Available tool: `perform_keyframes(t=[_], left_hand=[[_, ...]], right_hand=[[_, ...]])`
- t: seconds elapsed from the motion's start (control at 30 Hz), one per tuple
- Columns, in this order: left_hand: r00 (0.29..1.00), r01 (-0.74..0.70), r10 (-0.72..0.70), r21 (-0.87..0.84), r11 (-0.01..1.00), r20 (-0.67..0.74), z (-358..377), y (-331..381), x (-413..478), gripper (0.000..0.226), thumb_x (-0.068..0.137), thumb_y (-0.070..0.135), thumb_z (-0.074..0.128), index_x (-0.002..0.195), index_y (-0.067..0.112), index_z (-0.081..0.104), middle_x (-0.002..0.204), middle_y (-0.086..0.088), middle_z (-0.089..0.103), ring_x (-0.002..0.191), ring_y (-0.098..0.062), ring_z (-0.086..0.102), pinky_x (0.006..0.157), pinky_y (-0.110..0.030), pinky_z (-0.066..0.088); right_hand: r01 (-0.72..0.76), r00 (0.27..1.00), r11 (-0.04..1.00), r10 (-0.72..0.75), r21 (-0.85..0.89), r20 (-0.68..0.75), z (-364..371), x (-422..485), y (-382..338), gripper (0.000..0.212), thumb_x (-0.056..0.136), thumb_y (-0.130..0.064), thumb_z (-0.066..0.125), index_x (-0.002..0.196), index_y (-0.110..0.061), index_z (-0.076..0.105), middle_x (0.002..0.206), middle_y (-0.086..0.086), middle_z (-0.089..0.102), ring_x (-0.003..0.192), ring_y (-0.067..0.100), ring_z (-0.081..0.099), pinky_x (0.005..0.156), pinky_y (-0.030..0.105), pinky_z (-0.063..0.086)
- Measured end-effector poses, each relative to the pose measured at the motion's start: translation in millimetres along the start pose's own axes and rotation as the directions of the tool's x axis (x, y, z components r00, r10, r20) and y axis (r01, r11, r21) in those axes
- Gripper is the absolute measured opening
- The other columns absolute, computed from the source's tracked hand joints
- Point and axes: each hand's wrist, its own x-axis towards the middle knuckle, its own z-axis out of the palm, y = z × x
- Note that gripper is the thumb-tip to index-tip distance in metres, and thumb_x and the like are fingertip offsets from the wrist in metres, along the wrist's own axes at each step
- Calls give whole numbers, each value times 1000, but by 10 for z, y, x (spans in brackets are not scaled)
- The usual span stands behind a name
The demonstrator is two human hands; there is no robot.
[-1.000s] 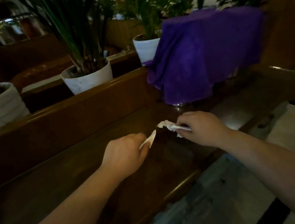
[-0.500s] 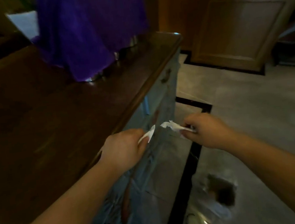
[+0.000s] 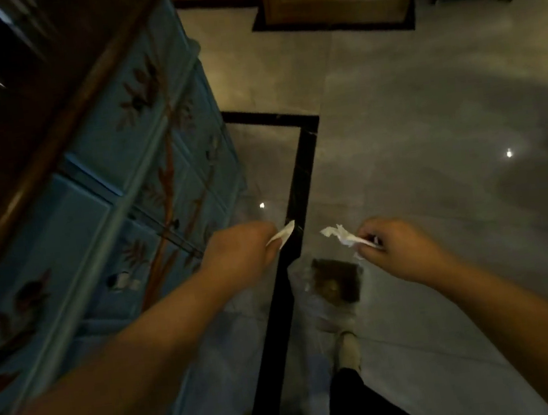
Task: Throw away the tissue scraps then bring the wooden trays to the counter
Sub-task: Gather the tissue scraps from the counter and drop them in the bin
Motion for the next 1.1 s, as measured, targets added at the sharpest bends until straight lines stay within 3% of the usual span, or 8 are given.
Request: perform_keyframes(t=[0.23,0.4,0.47,0.7,0.8,0.93,1.1], left_hand=[[988,19,-11,-56,998,153,912,418,636,27,96,38,47,101,17,63,104,-11,69,97,-33,63,68,-32,37],[936,59,4,-169,984,353,1911,392,891,27,96,33,46,110,15,61,107,-9,68,93,-26,62,77,-35,47],[915,88,12,-230,969,404,2354,369,976,26,97,31,46,111,15,61,106,-8,68,91,-26,62,78,-37,49],[871,185,-21,-289,939,491,3684,213,1240,29,98,33,45,99,11,63,90,-8,66,71,-19,55,61,-30,38],[859,219,-36,-302,928,512,4213,114,1357,29,97,36,44,99,14,63,86,-3,62,77,-21,60,66,-35,47],[838,291,-72,-331,898,541,4828,39,1537,28,97,35,45,94,15,62,84,-2,63,77,-20,61,69,-37,50],[833,337,-113,-336,879,541,5362,56,1620,23,95,38,50,90,18,60,82,1,59,78,-19,58,70,-36,47]], right_hand=[[-227,974,968,228,104,2,238,33,1058,12,87,-24,65,76,-20,62,78,8,65,70,24,58,61,32,43],[-360,933,913,358,190,44,972,145,1668,18,88,-26,64,77,-13,65,72,3,61,59,9,51,52,23,35],[-411,912,884,403,221,81,1381,248,1920,19,88,-27,64,78,-11,66,69,1,59,59,11,51,51,26,35],[-520,854,813,503,260,134,2500,693,2612,16,89,-25,64,85,-9,65,75,9,63,71,26,59,54,27,36],[-555,832,789,535,264,147,2923,958,2890,20,89,-26,63,89,-6,64,80,13,64,73,28,59,58,30,36],[-568,822,772,551,283,148,3389,1264,3213,15,92,-25,59,84,-13,60,69,2,56,62,16,52,52,25,32],[-615,786,707,586,348,197,3740,1468,3507,26,92,-30,60,94,-6,67,80,13,68,73,28,66,64,31,44]])
